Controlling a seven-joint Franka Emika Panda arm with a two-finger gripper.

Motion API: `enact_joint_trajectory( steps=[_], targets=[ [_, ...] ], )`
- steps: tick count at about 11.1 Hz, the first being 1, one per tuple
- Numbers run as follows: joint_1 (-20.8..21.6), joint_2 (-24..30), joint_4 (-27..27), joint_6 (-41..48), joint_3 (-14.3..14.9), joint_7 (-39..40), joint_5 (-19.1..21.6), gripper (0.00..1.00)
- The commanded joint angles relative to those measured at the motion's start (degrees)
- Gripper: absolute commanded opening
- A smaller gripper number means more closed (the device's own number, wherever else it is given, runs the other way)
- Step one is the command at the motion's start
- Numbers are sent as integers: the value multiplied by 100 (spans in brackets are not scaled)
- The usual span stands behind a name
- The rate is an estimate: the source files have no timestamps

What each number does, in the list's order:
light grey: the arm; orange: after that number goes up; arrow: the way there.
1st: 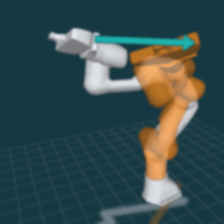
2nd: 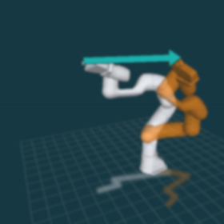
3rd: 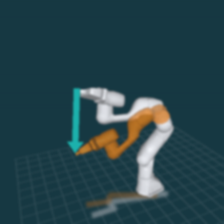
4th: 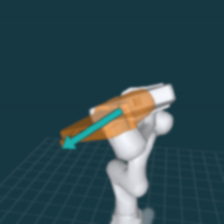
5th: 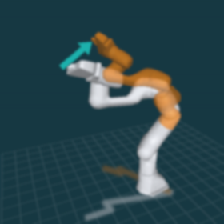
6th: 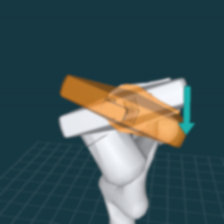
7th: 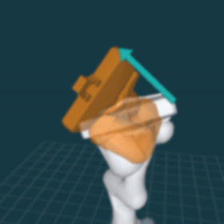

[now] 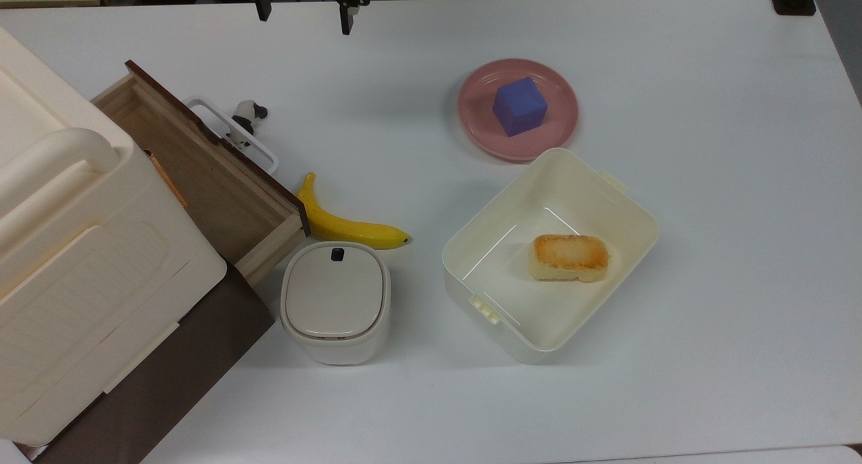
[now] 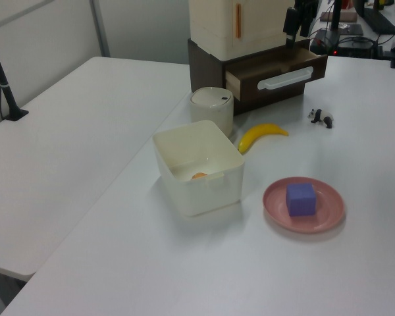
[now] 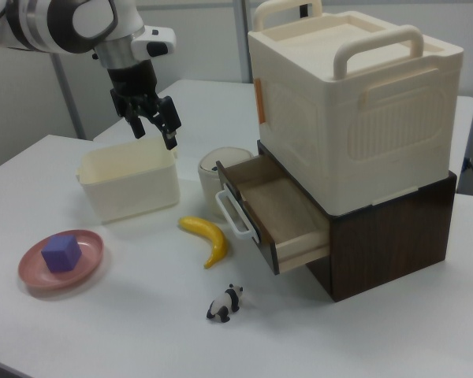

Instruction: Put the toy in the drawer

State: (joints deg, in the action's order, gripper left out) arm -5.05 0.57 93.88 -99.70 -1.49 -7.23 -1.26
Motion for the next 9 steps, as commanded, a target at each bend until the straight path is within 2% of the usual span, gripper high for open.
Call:
enact_joint_trajectory(
  steps=[1, 2, 6, 9],
  targets=[
    [83, 84, 436, 65, -9, 125, -215, 100],
    [100, 84, 647, -13, -27, 108, -504, 99],
    [189, 198, 1991, -1076, -27, 64, -953, 99],
    [110, 189, 2405, -1166, -18, -6, -1366, 100]
  ],
)
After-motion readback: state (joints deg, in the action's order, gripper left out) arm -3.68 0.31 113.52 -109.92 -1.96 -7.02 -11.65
